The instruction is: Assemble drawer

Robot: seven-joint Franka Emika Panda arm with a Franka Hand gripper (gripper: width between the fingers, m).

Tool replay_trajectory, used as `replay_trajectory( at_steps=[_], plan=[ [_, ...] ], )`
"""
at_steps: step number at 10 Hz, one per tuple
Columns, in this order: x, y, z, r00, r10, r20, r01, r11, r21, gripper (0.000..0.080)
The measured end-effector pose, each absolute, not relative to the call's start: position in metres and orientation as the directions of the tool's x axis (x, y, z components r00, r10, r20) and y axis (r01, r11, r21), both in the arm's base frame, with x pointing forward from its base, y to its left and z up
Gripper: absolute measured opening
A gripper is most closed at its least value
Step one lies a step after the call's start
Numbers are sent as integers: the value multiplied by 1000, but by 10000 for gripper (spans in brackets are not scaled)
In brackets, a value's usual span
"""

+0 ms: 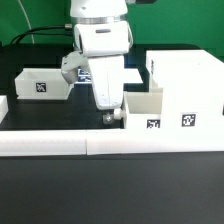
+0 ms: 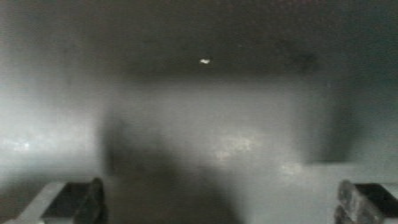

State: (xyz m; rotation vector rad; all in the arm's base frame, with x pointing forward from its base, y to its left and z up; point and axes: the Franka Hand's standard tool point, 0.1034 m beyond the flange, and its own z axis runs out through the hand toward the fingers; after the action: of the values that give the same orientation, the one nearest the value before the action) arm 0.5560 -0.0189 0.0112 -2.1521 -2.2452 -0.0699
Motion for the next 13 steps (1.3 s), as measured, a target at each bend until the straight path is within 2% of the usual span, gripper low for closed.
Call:
replay_trajectory(
  at_steps=[3,8,11,13],
  plan=[
    [561,-4,13,-71,996,46,997,71,-14,649],
    [567,23,11,-32,998,49,999,33,-12,649],
    [566,4,15,-3,999,40,1000,3,-6,649],
    [552,-20,20,42,998,38,999,-43,20,649]
  ],
)
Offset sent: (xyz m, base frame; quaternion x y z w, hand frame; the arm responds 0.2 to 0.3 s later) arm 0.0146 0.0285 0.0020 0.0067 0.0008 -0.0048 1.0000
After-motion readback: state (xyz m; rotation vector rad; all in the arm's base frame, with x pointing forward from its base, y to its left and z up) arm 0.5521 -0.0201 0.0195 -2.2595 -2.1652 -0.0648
